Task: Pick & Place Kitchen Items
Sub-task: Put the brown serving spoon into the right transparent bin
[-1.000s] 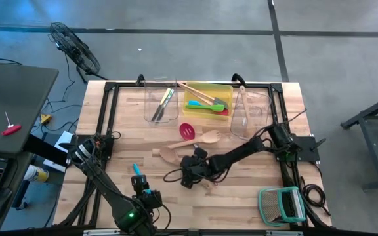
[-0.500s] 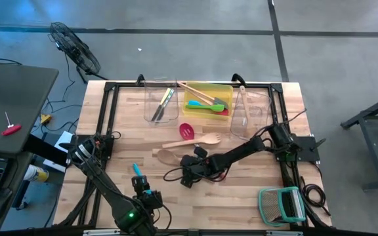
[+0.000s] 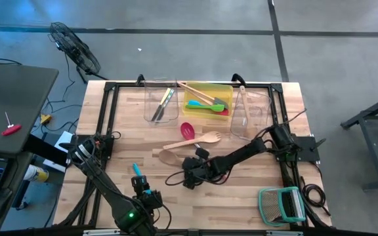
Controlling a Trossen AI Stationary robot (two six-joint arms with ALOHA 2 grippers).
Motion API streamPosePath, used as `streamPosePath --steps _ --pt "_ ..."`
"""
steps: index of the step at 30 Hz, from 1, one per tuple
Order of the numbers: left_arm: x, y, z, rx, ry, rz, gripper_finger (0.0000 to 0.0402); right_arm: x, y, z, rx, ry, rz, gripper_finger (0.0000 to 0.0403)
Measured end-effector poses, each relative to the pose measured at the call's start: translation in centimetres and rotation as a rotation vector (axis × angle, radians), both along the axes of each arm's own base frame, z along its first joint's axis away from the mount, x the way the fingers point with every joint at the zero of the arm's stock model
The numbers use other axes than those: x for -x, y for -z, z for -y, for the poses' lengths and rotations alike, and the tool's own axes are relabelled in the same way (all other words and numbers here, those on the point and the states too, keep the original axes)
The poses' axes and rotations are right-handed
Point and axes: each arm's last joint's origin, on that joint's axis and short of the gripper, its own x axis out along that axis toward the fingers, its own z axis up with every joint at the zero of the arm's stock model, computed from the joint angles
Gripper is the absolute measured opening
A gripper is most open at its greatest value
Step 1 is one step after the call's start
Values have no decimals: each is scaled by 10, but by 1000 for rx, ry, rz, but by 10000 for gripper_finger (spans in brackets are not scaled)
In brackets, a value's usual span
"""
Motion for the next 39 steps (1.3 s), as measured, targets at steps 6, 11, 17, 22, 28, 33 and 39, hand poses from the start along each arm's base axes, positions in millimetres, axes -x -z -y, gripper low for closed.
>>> streamPosePath --steps 6,11,17,22,28,33,39 --pt "0 0 0 1 -5 2 244 0 -6 -7 34 -17 -11 62" --pt "0 0 0 1 -5 2 244 -1 -13 -15 86 -43 -24 62" --pt "0 0 0 1 -7 4 244 -1 -21 -21 118 -53 -32 62" --pt "0 0 0 1 -10 6 244 -1 -23 -23 142 -47 -21 62" --pt "0 0 0 0 -12 7 244 3 -27 -25 164 -40 -23 62" --pt "0 0 0 -1 -12 6 244 12 -58 -31 190 -36 37 62" --pt "1 0 -1 -10 0 -3 244 39 -115 -34 266 -2 120 62"
